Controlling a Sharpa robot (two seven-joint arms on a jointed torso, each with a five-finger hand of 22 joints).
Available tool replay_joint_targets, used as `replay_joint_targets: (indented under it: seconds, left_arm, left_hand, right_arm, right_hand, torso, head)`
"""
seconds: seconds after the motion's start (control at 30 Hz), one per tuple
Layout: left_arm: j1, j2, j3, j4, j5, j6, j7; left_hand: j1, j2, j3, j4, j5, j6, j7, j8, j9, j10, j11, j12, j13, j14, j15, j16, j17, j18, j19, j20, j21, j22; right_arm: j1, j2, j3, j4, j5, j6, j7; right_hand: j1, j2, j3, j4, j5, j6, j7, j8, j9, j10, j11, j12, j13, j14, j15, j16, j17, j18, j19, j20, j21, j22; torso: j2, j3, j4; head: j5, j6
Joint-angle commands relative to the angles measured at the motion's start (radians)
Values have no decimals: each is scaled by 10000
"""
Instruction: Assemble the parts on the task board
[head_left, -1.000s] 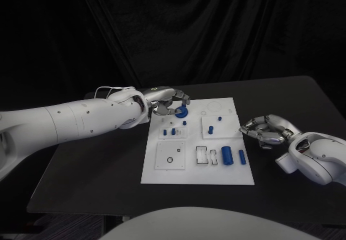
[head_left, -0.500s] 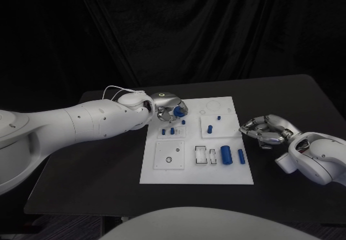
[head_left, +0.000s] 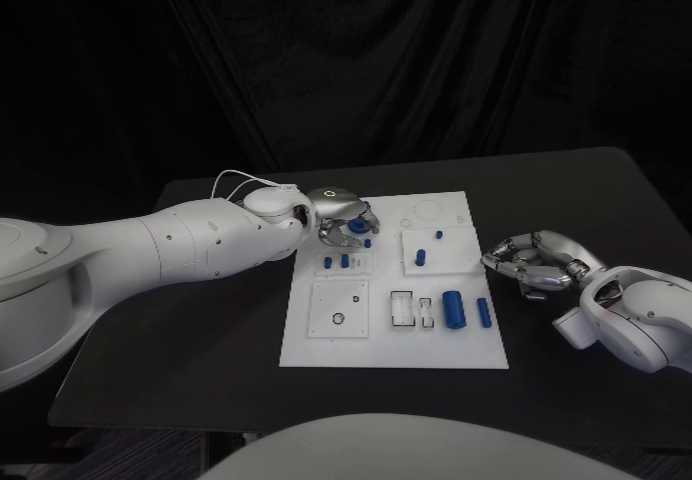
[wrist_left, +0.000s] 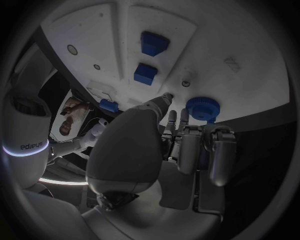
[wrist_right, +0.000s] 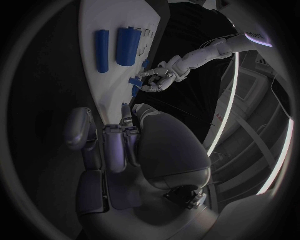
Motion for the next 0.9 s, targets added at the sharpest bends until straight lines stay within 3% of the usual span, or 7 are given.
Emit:
replay_joint_targets:
  seconds: [0.03,0.57,0.77,0.9]
  left_arm:
    - [-69,44,-43,-1,-281,115,202]
    - [-118,142,-43,-33,-289,207,356]
    - [-141,153,-43,-41,-289,86,459]
    - [-149,139,-43,-41,-289,-42,559]
  left_hand:
    - [-95,11,-71,-15,-55,56,-40,-10,-26,69,18,31,-39,-13,-74,44,417,-63,1069,-63,-34,2634]
    - [80,191,-94,-133,289,845,124,137,-336,683,-148,299,-163,-42,-201,43,369,-63,1069,-169,-34,2634]
    - [152,307,-83,-194,401,1459,394,333,-380,1221,-417,499,-214,-9,-392,62,397,-63,1069,-329,-34,2634]
    - [183,376,-82,-226,448,1696,401,412,-386,1494,-481,589,-239,4,-463,66,402,-63,1069,-412,-34,2634]
  right_arm:
    - [-22,6,7,15,-37,67,-77]
    - [-22,29,7,0,-37,140,-167]
    - [-21,29,7,-14,-38,154,-184]
    - [-21,31,7,-22,-38,165,-195]
  right_hand:
    - [76,-26,33,5,54,6,-13,34,-11,-49,-19,-32,1339,400,39,-51,1164,194,-54,11,-67,1279]
    - [94,-5,54,3,69,19,-16,46,-11,-58,-21,-36,1331,400,38,-52,1163,200,-63,11,-93,1272]
    - [94,-5,54,3,69,19,-16,46,-11,-58,-21,-36,1331,400,38,-52,1163,200,-63,11,-93,1272]
    - [103,4,65,2,74,32,-19,57,-10,-55,-23,-35,1333,398,37,-55,1159,202,-68,10,-107,1269]
  torso:
    - [31,-2,-7]
    - [20,5,-2]
    - [24,9,-14]
    - [28,8,-9]
  head:
    - [8,-1]
    - [-22,-1]
    - [1,-1]
    - [4,-1]
